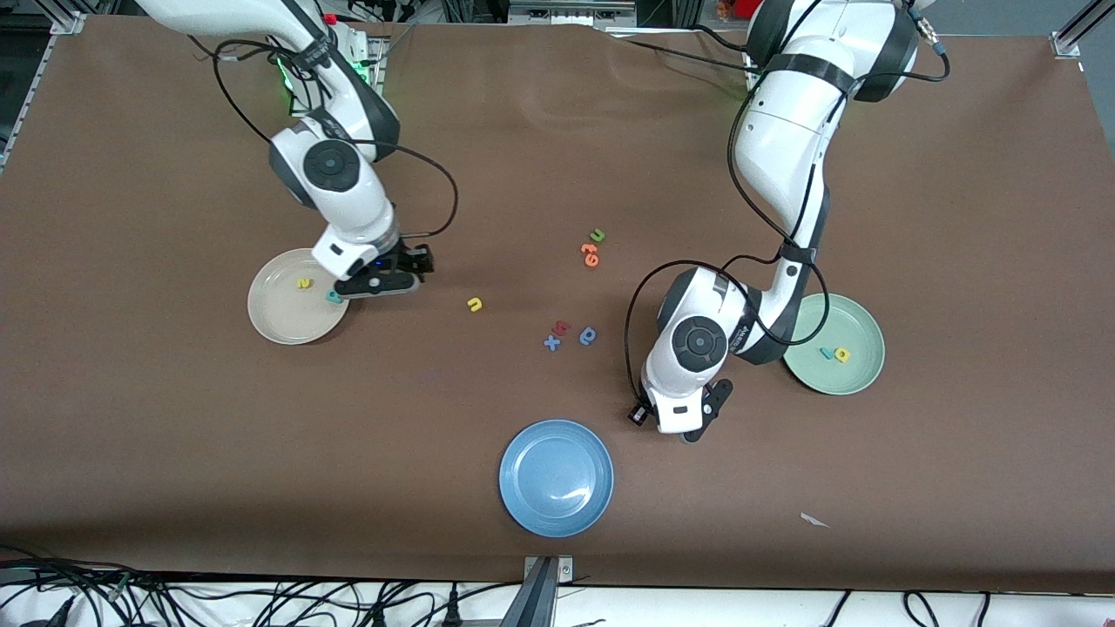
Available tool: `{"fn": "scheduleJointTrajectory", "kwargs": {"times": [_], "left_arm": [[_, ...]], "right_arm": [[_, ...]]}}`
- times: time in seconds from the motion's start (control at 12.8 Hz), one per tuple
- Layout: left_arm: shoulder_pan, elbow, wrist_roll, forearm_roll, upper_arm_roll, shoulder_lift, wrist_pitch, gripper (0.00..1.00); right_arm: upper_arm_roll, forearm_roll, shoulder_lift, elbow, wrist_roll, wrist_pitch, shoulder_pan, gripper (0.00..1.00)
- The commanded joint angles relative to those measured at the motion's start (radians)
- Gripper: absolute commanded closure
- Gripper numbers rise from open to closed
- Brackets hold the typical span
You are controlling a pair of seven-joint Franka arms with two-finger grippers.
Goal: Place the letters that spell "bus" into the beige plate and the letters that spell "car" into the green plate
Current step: 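Drop the blue c on the green plate with the left gripper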
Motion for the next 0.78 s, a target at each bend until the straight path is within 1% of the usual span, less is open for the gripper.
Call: {"fn": "scheduleJointTrajectory", "kwargs": {"times": [0.0,0.16,0.23,0.55,0.63,0.7], "left_arm": [[-0.013,0.015,0.001,0.006,0.018,0.022,-0.007,0.72],[-0.013,0.015,0.001,0.015,0.018,0.022,-0.008,0.77],[-0.013,0.014,0.001,0.035,0.015,0.022,-0.011,0.78],[-0.004,0.017,0.008,0.043,0.016,0.007,-0.046,0.82],[-0.001,0.023,0.043,0.042,0.016,0.002,-0.091,0.82],[0.005,0.026,0.095,0.041,0.019,-0.010,-0.141,0.82]], "right_arm": [[-0.001,0.001,0.139,0.137,0.094,-0.001,0.063,0.06],[-0.002,-0.007,0.182,0.167,0.108,0.000,0.097,0.06],[-0.002,-0.033,0.204,0.171,0.110,0.002,0.101,0.06],[-0.009,-0.244,0.297,0.202,0.294,0.046,0.132,0.06],[-0.009,-0.266,0.305,0.202,0.315,0.048,0.132,0.06],[-0.009,-0.268,0.305,0.202,0.318,0.048,0.132,0.06]]}}
